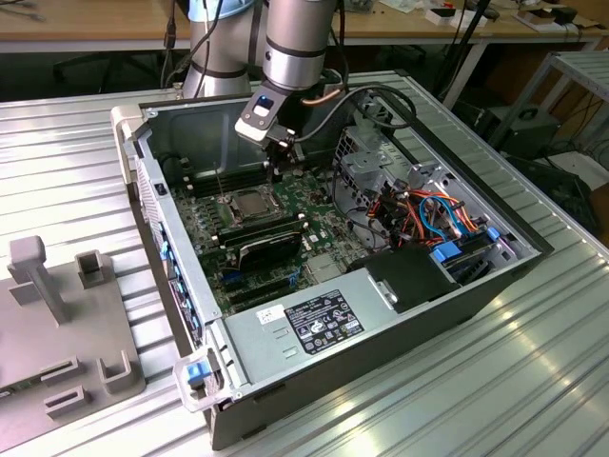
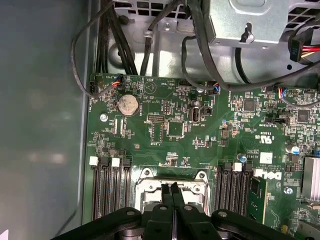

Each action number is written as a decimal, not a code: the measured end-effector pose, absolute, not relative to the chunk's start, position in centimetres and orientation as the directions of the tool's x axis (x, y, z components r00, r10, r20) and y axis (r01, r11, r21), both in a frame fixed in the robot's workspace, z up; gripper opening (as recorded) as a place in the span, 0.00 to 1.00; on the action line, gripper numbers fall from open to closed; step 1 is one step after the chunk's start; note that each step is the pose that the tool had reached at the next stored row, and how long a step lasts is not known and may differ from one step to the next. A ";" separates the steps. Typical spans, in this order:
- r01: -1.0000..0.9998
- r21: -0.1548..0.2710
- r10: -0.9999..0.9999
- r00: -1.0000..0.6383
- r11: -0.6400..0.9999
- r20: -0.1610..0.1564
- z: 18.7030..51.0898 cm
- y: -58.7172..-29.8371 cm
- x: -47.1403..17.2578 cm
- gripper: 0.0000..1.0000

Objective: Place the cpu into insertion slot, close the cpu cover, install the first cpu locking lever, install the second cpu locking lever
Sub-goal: 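Close the cpu cover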

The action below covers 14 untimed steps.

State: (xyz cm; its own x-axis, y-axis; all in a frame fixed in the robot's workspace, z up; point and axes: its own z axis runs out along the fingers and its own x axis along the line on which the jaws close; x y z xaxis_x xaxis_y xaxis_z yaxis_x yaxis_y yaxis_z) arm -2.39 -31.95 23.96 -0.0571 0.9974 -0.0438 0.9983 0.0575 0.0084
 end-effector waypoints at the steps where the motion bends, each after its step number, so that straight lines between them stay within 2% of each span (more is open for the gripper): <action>1: 0.998 0.009 0.997 -0.057 0.058 -0.044 23.9 -32.0 -2.6 0.11; 14: 0.998 0.008 0.997 -0.057 0.058 -0.044 23.3 -32.1 -6.0 0.11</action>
State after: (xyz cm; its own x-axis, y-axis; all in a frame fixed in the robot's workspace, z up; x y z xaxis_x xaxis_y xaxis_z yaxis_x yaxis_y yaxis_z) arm -5.98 -32.11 23.29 -0.0571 0.9974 -0.0437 0.9983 0.0575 0.0083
